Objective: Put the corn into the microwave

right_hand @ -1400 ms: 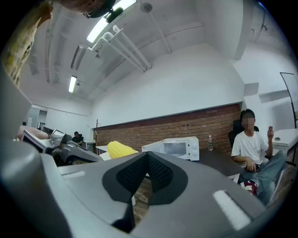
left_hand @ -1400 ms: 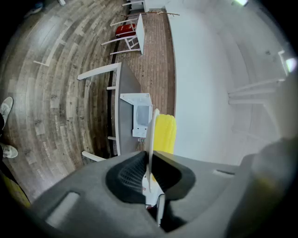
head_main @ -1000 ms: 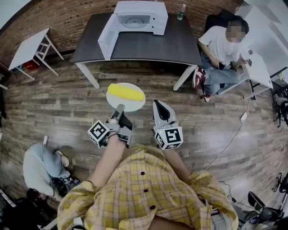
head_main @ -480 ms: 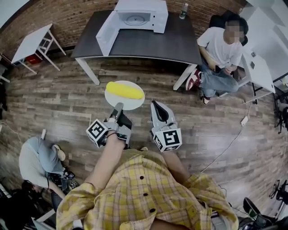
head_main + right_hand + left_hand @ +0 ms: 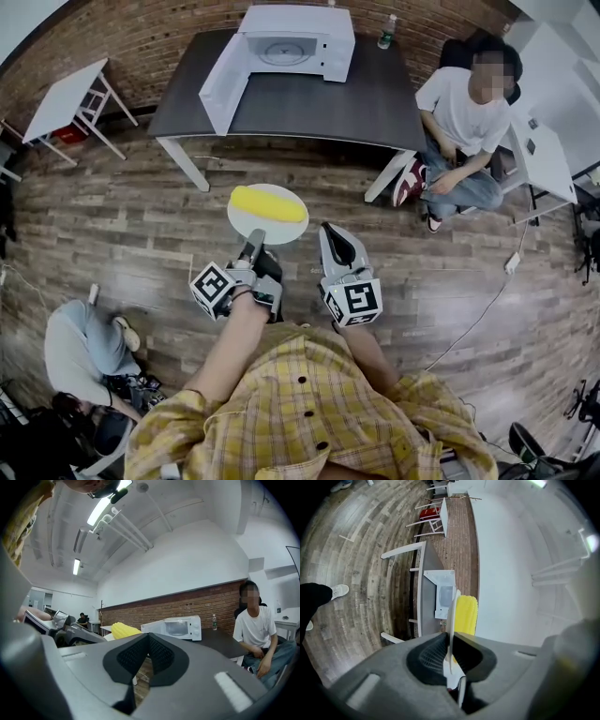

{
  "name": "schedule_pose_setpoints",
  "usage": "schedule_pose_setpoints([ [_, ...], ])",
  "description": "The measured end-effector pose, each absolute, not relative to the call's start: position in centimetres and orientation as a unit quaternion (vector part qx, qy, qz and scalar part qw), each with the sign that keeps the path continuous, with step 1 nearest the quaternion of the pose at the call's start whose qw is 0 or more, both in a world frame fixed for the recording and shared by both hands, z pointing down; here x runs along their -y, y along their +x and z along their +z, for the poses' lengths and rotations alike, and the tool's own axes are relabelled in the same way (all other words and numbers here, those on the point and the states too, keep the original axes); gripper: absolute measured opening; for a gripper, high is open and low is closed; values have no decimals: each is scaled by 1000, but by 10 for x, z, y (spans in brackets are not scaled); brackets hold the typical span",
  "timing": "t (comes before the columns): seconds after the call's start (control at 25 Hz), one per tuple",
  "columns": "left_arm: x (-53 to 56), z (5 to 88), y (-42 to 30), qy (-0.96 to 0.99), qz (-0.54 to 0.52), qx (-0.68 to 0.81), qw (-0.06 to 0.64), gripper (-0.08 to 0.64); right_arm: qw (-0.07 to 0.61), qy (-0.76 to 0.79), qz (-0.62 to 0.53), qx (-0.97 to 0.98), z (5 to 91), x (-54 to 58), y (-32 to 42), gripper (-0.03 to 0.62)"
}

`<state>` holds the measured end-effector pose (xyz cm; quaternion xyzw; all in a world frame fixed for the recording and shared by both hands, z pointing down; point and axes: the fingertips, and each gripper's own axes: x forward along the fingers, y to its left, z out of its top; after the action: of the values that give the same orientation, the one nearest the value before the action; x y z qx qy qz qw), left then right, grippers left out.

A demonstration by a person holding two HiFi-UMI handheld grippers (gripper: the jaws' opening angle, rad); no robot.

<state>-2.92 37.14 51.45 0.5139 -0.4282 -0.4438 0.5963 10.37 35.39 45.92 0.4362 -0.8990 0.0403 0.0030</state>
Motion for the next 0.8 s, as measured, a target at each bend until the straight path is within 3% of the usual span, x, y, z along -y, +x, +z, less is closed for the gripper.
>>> schedule_pose_setpoints([
  [0.8,-159,520,-112,536,-399,431,607,28,-28,465,45,884,437,-133,26,2],
])
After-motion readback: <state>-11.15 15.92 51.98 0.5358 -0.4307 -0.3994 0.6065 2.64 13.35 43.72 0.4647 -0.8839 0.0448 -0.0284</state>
